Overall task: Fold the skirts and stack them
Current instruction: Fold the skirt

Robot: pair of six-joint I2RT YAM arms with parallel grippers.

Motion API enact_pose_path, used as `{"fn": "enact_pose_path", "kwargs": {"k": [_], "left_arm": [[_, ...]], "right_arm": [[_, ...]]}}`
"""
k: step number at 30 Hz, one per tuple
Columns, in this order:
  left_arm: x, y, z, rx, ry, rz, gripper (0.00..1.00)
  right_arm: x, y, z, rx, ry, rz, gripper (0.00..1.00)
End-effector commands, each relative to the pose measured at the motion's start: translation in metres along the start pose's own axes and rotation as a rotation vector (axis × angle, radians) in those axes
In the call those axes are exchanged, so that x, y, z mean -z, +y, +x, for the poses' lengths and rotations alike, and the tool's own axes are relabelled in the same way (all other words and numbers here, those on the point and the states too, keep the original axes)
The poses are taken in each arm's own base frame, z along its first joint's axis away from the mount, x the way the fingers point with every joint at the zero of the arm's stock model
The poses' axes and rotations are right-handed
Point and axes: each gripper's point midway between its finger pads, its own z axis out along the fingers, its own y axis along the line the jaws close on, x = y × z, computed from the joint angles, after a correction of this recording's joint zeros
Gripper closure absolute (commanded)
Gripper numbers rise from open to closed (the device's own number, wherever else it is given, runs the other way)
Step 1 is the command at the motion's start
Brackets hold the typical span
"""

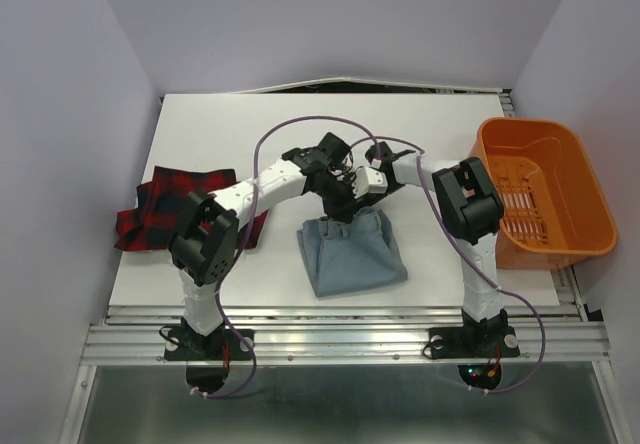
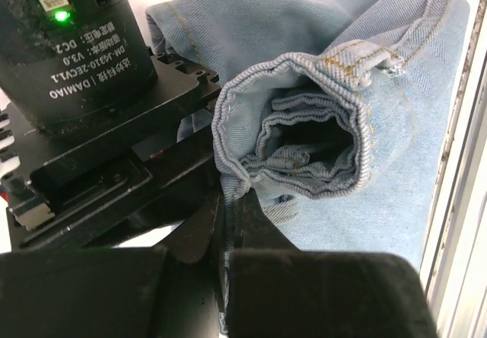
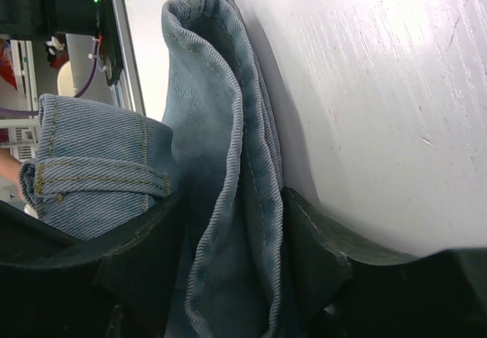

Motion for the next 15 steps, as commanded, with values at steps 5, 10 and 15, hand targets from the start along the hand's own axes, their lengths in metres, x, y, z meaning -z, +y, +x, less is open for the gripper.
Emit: {"fn": "enact_pose_path", "kwargs": {"k": [5,10,15], "left_arm": [[-0.005,0.033,0.009,-0.052,-0.017,-0.165,1.0],[0.004,0.019,0.008,-0.057,-0.042,-0.142,1.0],[0.016,0.0,0.0,-0.037,-0.077,-0.089,1.0]], "right_arm": [[-0.002,-0.023,0.003,-0.05,0.058,0.157,0.29],[0.003,-0.027,-0.02,-0.047,0.019,0.214,0.25],[0.008,-0.025,-0.047,-0.049,-0.036,0.245,0.23]]}}
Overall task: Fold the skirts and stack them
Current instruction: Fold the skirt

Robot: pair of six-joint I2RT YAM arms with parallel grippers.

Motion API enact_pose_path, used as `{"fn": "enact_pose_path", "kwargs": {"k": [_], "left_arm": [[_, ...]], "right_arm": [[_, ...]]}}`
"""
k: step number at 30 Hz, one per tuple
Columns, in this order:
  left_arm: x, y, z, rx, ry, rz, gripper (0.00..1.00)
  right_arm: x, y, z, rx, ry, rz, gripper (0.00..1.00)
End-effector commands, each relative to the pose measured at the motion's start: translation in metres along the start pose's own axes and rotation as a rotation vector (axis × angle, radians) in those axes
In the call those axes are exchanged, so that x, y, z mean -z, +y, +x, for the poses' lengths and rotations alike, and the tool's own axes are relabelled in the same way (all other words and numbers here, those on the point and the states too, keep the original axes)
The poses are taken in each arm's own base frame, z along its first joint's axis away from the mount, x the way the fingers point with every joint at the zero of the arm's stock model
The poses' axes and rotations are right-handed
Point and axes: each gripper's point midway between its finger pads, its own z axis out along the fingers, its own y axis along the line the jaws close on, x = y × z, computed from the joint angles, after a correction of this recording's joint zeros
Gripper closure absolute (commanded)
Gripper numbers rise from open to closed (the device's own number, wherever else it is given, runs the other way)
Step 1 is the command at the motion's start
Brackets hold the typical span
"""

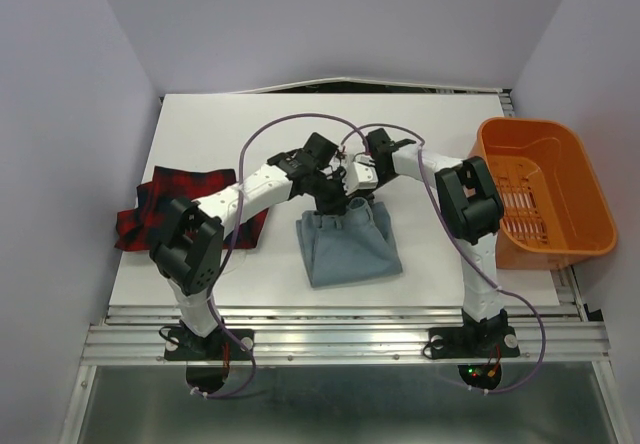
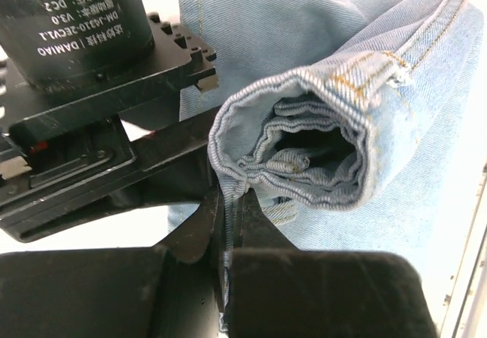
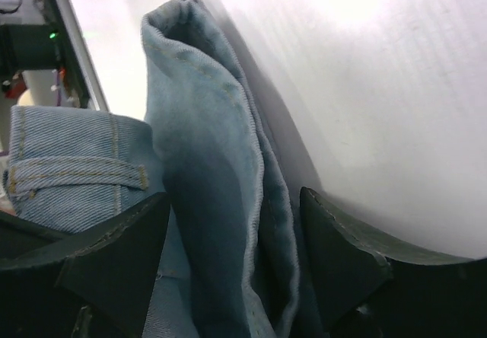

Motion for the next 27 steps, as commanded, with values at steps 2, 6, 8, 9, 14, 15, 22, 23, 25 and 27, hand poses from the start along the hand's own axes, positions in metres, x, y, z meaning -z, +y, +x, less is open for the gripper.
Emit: {"fn": "enact_pose_path", "kwargs": {"k": [2,6,8,9,14,15,22,23,25,27], "left_arm": [[0.005,-0.011,-0.007,-0.008,-0.022,0.016,1.0],[0.012,-0.011,-0.015,-0.026,-0.038,0.01,1.0],[0.015,-0.011,-0.018,-0.039,-0.042,0.014,1.0],[0.015,-0.011,-0.018,-0.043,-0.042,0.016,1.0],[0.016,-0.015,-0.015,-0.056,-0.036,0.034,1.0],[0.015,-0.016,-0.015,-0.056,-0.036,0.038,1.0],[0.014,-0.018,-0.014,-0.059,-0.033,0.048,1.0],[0.015,-0.016,-0.015,-0.062,-0.035,0.043,1.0],[0.015,-0.015,-0.016,-0.052,-0.036,0.042,1.0],[0.017,-0.013,-0.021,-0.049,-0.043,0.035,1.0]], "right_arm": [[-0.006,-0.013,-0.026,-0.019,-0.029,0.107,0.22],[-0.007,-0.013,-0.032,-0.065,-0.043,0.076,0.1],[-0.007,-0.01,-0.037,-0.075,-0.052,0.059,0.09],[-0.007,-0.009,-0.039,-0.078,-0.054,0.053,0.09],[0.012,-0.018,-0.067,-0.093,-0.134,0.047,0.09],[0.015,-0.015,-0.076,-0.075,-0.15,0.051,0.09],[0.029,-0.033,-0.097,-0.046,-0.199,0.098,0.22],[0.027,-0.037,-0.096,-0.05,-0.195,0.109,0.28],[0.024,-0.046,-0.09,-0.054,-0.185,0.129,0.47],[0.017,-0.056,-0.074,-0.046,-0.156,0.14,0.6]]}}
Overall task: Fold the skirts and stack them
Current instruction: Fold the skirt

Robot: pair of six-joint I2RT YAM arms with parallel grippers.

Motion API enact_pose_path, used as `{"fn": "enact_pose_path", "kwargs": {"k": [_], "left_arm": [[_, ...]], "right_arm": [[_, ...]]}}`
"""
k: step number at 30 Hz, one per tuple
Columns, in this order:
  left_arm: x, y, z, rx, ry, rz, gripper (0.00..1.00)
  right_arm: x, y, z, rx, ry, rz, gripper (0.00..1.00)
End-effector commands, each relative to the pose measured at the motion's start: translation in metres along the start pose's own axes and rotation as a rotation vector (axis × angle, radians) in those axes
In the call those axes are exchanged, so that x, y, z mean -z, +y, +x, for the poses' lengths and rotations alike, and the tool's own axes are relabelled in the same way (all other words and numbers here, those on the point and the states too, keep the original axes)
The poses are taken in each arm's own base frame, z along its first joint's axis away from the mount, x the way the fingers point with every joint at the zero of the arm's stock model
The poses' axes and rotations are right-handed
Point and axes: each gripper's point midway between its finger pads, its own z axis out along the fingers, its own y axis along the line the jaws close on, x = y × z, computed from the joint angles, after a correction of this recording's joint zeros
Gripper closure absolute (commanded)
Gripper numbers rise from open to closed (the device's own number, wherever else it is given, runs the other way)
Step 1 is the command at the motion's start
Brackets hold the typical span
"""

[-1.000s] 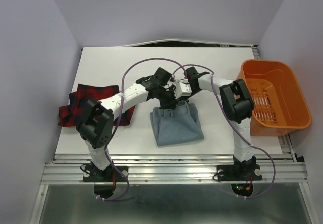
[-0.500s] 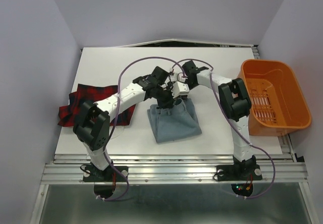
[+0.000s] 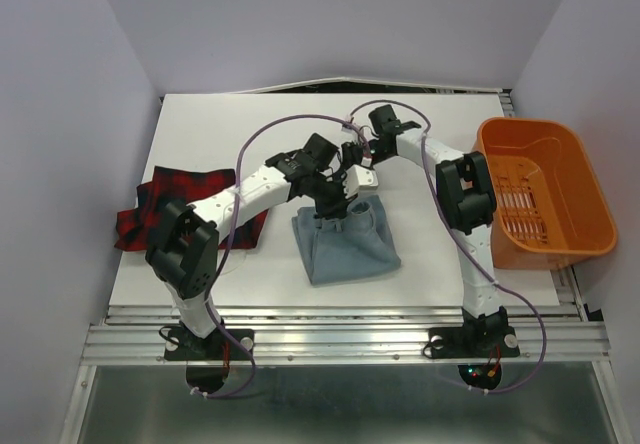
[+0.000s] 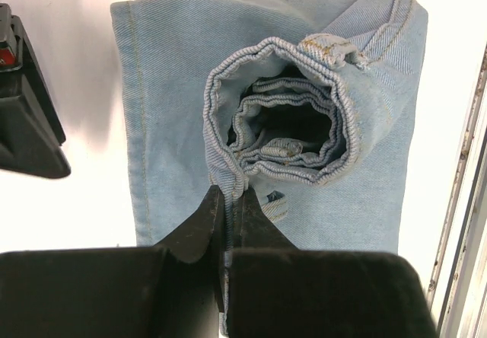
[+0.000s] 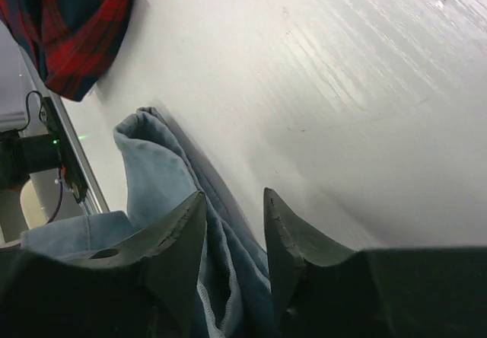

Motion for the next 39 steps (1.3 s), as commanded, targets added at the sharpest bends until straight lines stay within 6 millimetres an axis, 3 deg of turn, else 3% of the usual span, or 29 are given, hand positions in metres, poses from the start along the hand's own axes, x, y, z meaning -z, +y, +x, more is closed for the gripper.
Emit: {"fn": "enact_pose_path", "kwargs": {"k": [1,4,7,13,21,25,26,29,34,38,39], "left_arm": [[0.007,0.001,-0.018,-0.012,-0.04,0.003,1.0],[0.011,0.015,-0.024,0.011,-0.052,-0.029,1.0],[0.016,0.034,-0.026,0.022,-0.051,-0.077,1.0],[0.002,0.064,-0.008,0.047,-0.002,-0.139,1.0],[-0.029,0.079,0.022,0.073,0.025,-0.191,0.98],[-0.041,0.084,0.034,0.09,0.029,-0.215,0.8],[-0.043,0.087,0.036,0.09,0.028,-0.226,0.68],[-0.048,0.083,0.048,0.091,0.039,-0.228,0.57],[-0.05,0.08,0.057,0.093,0.037,-0.241,0.53],[-0.059,0.073,0.066,0.107,0.048,-0.199,0.53],[-0.059,0.074,0.063,0.103,0.045,-0.193,0.53]], "right_arm": [[-0.011,-0.021,0.014,0.039,0.022,0.036,0.72],[-0.017,-0.029,0.042,0.014,0.074,0.029,0.9],[-0.021,-0.033,0.067,-0.015,0.117,0.009,0.99],[-0.025,-0.03,0.089,-0.034,0.157,-0.017,0.99],[-0.027,-0.031,0.087,-0.041,0.157,-0.021,0.99],[-0.028,-0.033,0.084,-0.042,0.154,-0.018,0.99],[-0.028,-0.033,0.084,-0.044,0.156,-0.013,0.97],[-0.028,-0.039,0.077,-0.055,0.149,0.033,0.91],[-0.025,-0.056,0.067,-0.175,0.126,0.149,0.84],[-0.007,-0.078,0.045,-0.179,0.059,0.311,0.79],[0.007,-0.084,0.031,-0.192,0.014,0.341,0.79]]}}
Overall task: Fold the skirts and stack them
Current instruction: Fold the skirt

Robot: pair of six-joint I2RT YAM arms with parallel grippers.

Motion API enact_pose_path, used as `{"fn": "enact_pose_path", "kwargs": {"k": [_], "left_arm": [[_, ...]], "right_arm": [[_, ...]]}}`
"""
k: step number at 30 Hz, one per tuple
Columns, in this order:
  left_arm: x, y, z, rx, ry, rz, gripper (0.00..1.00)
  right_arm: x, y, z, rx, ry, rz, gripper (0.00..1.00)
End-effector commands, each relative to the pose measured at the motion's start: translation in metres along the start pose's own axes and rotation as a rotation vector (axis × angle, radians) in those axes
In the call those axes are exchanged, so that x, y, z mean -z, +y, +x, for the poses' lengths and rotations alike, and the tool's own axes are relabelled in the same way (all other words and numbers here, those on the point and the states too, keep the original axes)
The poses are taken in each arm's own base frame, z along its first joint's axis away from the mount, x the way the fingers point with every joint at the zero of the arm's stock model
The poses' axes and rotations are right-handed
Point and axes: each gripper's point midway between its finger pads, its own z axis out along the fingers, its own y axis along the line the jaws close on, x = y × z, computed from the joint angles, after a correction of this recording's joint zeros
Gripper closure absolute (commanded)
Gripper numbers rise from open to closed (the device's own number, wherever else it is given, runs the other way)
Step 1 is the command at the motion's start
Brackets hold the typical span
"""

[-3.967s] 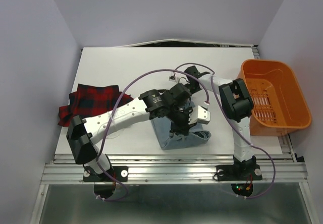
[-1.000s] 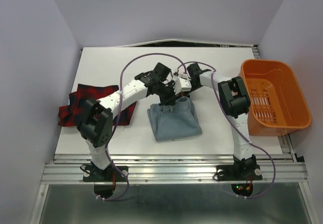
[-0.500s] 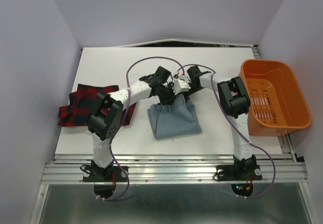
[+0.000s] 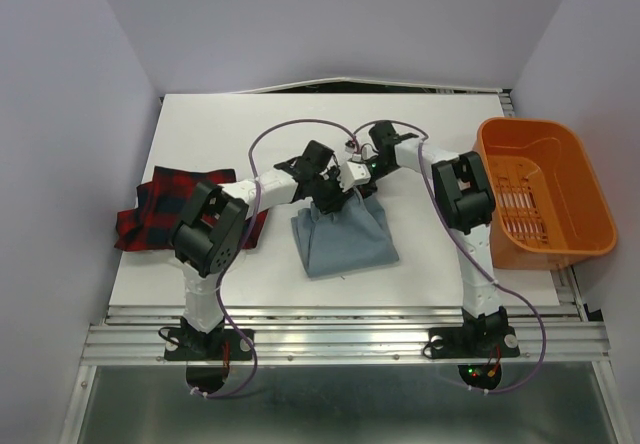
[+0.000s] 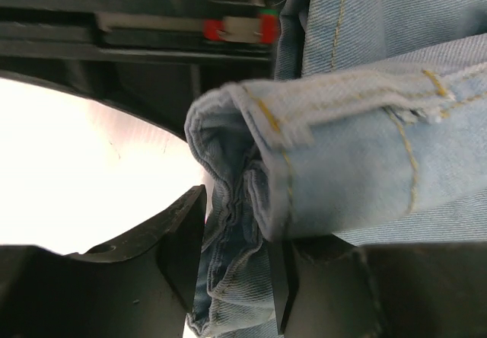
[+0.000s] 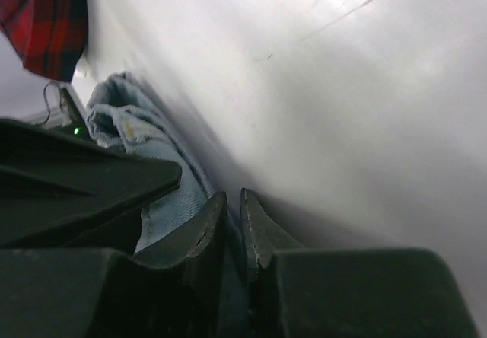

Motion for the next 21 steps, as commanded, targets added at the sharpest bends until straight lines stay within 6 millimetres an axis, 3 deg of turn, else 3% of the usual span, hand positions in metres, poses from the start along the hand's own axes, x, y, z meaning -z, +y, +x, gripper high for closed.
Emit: {"fn": "enact_pose_path", "kwargs": {"k": [1,6,8,10,11,13,14,17,18,20,21], "left_arm": [[-0.006,-0.007,0.012,0.007,0.029,0.027,0.53],[-0.012,-0.01,0.019,0.016,0.075,0.068,0.52],[-0.014,-0.015,0.026,0.035,0.106,0.102,0.48],[-0.015,-0.015,0.025,0.047,0.109,0.12,0.41],[-0.016,-0.019,0.03,0.059,0.127,0.148,0.34],[-0.016,-0.019,0.027,0.065,0.125,0.17,0.17],[-0.015,-0.019,0.028,0.083,0.127,0.184,0.16],[-0.008,-0.012,0.017,0.099,0.103,0.182,0.16],[-0.005,-0.008,0.009,0.107,0.086,0.173,0.16],[0.004,-0.002,0.0,0.128,0.074,0.161,0.12],[0.009,0.003,-0.01,0.131,0.054,0.153,0.12]], "right_arm": [[0.029,-0.059,-0.038,-0.035,-0.138,0.319,0.78],[0.09,-0.073,-0.078,-0.107,-0.306,0.392,0.66],[0.119,-0.063,-0.086,-0.102,-0.363,0.371,0.62],[0.133,-0.052,-0.082,-0.1,-0.379,0.334,0.62],[0.151,-0.032,-0.084,-0.061,-0.417,0.306,0.62],[0.162,-0.011,-0.08,-0.01,-0.439,0.283,0.62],[0.174,0.007,-0.073,0.034,-0.467,0.276,0.62],[0.18,0.028,-0.051,0.09,-0.483,0.239,0.64],[0.193,0.048,-0.047,0.144,-0.516,0.226,0.64],[0.192,0.061,-0.03,0.166,-0.511,0.181,0.65],[0.201,0.078,-0.024,0.21,-0.53,0.162,0.65]]}}
